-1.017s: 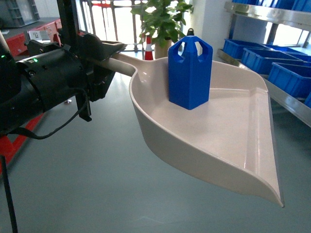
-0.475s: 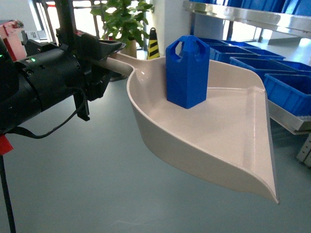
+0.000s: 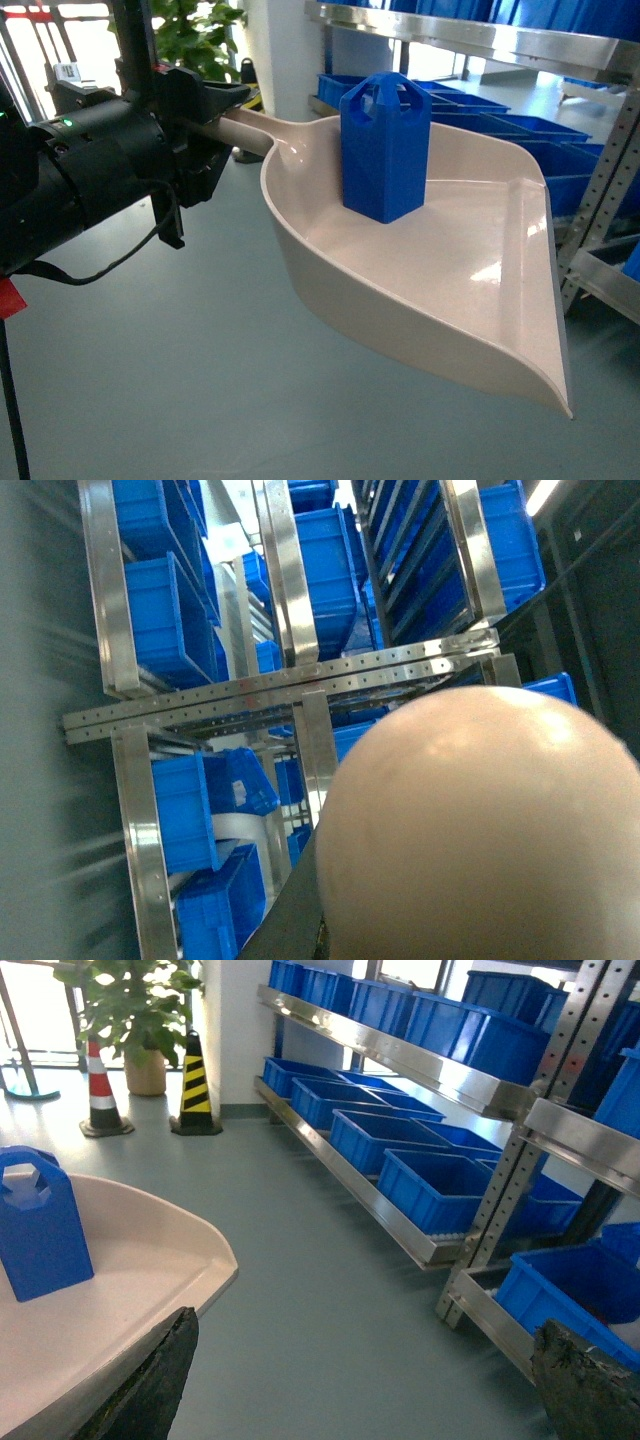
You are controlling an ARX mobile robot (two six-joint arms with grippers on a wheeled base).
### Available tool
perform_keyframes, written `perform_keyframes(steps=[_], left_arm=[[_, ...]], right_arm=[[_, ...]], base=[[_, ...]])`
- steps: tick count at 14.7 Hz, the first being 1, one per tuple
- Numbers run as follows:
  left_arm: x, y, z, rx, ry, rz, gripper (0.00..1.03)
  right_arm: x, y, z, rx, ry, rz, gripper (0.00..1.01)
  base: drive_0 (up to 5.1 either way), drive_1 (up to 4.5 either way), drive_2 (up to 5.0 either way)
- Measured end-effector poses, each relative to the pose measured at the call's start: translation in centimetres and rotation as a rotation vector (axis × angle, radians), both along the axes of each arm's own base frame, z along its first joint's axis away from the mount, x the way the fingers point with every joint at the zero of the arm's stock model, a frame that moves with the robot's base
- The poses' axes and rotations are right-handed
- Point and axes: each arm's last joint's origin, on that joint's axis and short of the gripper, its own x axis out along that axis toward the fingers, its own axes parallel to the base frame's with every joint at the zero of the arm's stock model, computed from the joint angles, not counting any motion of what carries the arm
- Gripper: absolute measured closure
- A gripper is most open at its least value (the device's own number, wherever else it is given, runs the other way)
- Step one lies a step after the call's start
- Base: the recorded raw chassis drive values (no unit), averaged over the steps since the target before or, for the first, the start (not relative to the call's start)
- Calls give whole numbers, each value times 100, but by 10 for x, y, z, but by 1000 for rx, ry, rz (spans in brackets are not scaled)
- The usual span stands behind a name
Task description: Place part in tray to right shelf
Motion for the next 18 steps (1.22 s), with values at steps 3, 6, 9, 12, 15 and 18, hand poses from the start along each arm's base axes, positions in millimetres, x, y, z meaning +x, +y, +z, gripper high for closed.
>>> perform_keyframes(steps=[3, 6, 9, 12, 15, 18], left_arm=[[0, 0, 0, 0, 0, 0, 89], [0, 0, 0, 0, 0, 0, 89], [0, 0, 0, 0, 0, 1, 89], [0, 0, 0, 0, 0, 0, 89], [0, 0, 0, 0, 0, 1, 89], [0, -1, 0, 0, 0, -4, 89]], right_arm=[[0, 0, 0, 0, 0, 0, 3], [0, 0, 0, 0, 0, 0, 3], [0, 0, 0, 0, 0, 0, 3], [0, 0, 0, 0, 0, 0, 3], [0, 0, 0, 0, 0, 0, 3], [0, 0, 0, 0, 0, 0, 3]], base=[[-155, -155, -155], [-159, -159, -159], [-154, -154, -154], [-153, -153, -153], [-153, -153, -153], [-153, -153, -153]])
